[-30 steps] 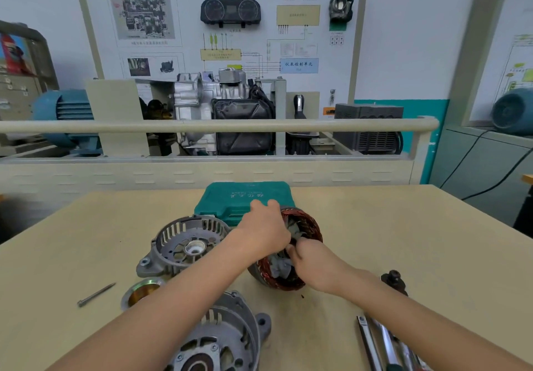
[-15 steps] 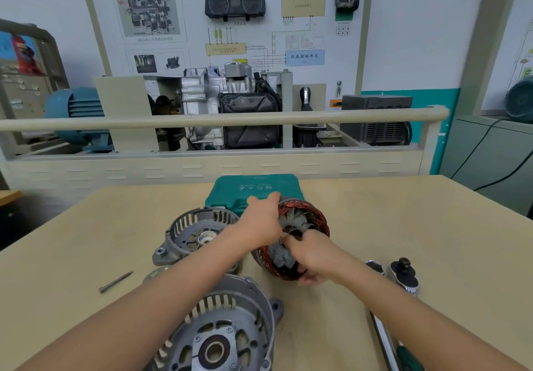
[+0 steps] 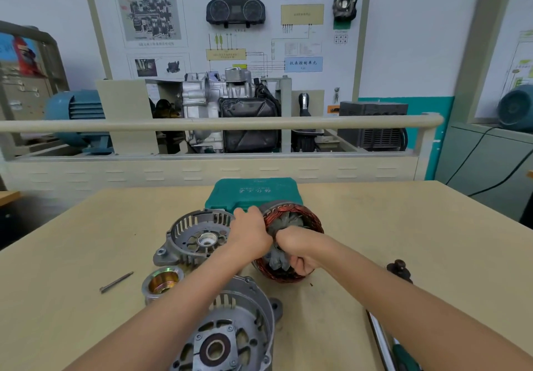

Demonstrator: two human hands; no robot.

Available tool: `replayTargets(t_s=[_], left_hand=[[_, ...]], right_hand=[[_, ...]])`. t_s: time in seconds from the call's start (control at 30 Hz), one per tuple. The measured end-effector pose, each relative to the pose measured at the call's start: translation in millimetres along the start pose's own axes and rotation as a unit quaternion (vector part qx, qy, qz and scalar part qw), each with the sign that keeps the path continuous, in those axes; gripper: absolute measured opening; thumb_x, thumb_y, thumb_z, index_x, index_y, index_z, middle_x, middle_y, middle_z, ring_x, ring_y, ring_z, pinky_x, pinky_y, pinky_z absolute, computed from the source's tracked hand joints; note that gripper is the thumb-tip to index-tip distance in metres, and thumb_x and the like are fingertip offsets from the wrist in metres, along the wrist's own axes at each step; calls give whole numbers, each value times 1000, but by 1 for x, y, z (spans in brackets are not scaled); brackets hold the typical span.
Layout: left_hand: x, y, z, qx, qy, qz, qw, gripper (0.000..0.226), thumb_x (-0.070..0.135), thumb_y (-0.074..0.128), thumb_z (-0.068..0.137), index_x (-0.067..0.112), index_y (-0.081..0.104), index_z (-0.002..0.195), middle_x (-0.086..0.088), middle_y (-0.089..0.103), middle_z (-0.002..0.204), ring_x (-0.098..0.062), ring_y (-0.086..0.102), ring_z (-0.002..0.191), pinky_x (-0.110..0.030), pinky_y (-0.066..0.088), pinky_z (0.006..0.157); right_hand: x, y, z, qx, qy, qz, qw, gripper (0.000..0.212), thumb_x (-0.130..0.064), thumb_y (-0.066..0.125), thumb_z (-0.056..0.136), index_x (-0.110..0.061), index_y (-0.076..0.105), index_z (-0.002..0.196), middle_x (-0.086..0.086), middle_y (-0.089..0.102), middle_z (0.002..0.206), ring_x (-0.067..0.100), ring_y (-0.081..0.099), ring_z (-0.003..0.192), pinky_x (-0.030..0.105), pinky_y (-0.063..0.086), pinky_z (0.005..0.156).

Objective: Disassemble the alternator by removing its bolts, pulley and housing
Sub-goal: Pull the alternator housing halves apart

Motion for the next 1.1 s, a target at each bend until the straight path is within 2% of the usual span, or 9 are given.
replayTargets(t_s=[0.1,0.2,0.3,0.43,0.6,0.73,1.0,1.03,1.1], left_hand=[[-3,1,2,0,4,-1,1000,37,11,57,87,2,40,119,-21,35,128,-38,44,115,-39,41,98],[-5,0,4,4,-8,-5,1000,41,14,59,86,1,41,120,-21,35,128,-38,44,116,-39,41,98],[-10,0,3,5,-15,-6,1000,42,14,60,86,0,41,120,-23,35,128,-37,45,115,-38,42,97],[-20,3,1,26,-23,-14,999,41,11,59,83,-2,40,118,-25,36,127,-38,42,115,-37,40,92],[-24,2,5,48,-35,-32,998,44,14,61,83,-2,41,119,-24,39,126,-38,43,115,-40,42,92],[-24,4,5,63,-37,-28,997,45,15,61,84,-3,40,120,-25,39,129,-38,38,121,-41,41,96],[-33,2,5,44,-33,-10,998,46,14,58,86,-3,37,123,-25,39,130,-37,41,119,-39,40,96],[-33,-1,6,18,-25,-8,1000,46,14,58,86,-3,37,124,-24,41,130,-36,43,119,-38,41,96],[-27,-9,7,-46,-7,-9,999,47,13,54,86,0,37,128,-20,44,130,-29,46,113,-35,44,91]], right_hand=[[-9,2,-8,53,-114,-54,991,36,-14,27,100,-16,29,64,4,34,60,13,33,48,20,32,39],[-13,7,-8,72,-164,-101,979,35,-11,30,98,-18,27,64,-1,31,68,8,30,57,15,36,39],[-15,10,-1,108,-136,-160,972,29,-11,35,93,-13,34,65,2,34,64,10,33,51,18,26,29],[-18,13,2,120,-117,-140,976,19,-7,37,84,-12,36,66,2,31,55,11,26,37,11,19,33],[-25,13,3,130,-130,-177,967,12,-13,40,88,-5,48,91,5,40,62,14,35,43,9,21,31],[-26,13,3,120,-124,-154,973,20,-8,38,84,-14,33,66,2,31,57,12,27,41,14,20,34],[-28,22,7,141,-164,-202,955,26,-16,44,89,-12,33,65,6,37,65,17,36,50,12,17,24],[-28,23,8,146,-169,-200,954,24,-17,44,91,-9,38,69,8,41,69,18,38,54,13,23,26],[-27,23,8,161,-183,-199,949,25,-18,42,95,2,55,97,17,55,91,25,54,73,16,40,49]])
Point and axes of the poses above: each hand's wrist, its own z-axis towards the middle knuckle, its own y-axis out of the palm, x = y × z, the point moved 4 cm from there along z, towards the middle knuckle
